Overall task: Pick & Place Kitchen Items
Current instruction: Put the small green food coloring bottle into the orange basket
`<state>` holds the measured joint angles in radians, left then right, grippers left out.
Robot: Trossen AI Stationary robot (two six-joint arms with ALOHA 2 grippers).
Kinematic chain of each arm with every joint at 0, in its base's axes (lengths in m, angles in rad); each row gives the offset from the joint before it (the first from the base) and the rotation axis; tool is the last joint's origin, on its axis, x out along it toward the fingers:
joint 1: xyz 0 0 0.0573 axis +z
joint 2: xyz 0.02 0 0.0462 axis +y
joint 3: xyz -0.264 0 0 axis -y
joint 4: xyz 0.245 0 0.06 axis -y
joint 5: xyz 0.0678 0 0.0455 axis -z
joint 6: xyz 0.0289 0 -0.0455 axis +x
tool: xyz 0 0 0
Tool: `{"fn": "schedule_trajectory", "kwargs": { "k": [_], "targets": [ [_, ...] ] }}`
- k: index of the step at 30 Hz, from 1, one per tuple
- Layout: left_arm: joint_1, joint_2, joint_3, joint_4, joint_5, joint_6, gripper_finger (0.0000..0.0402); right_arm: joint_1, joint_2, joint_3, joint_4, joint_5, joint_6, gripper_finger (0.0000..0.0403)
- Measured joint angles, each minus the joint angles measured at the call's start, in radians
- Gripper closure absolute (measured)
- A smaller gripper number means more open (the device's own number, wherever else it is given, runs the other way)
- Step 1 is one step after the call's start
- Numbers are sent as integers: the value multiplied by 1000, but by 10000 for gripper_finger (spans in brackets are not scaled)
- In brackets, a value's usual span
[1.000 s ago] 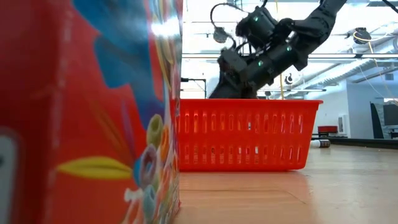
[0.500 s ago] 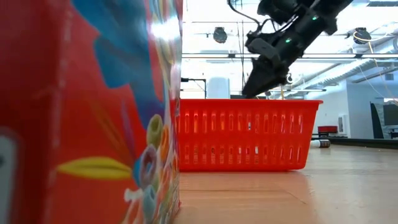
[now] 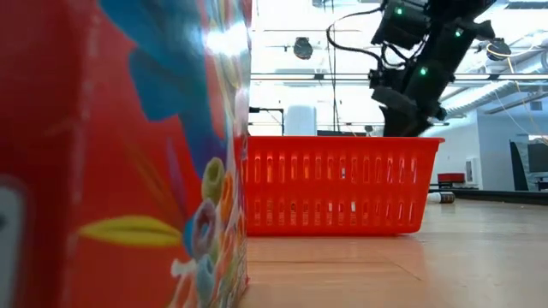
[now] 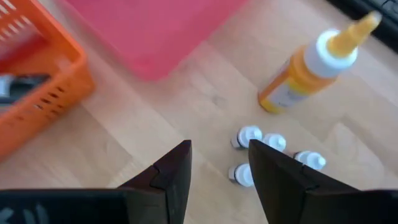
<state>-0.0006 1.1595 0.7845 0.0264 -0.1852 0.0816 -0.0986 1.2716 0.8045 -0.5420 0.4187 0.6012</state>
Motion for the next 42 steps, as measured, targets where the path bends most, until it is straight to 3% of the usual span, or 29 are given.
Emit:
{"fn": "schedule_trajectory", "kwargs": {
  "k": [18, 34, 42],
  "targets": [
    [0, 0, 0, 0, 0, 0, 371, -8, -2, -121, 68, 35, 94, 252],
    [0, 0, 0, 0, 0, 1, 371, -85, -2, -263, 285, -9, 82, 252],
    [0, 0, 0, 0, 0, 1, 371, -113, -2, -322, 422, -83, 40, 267]
  ]
}}
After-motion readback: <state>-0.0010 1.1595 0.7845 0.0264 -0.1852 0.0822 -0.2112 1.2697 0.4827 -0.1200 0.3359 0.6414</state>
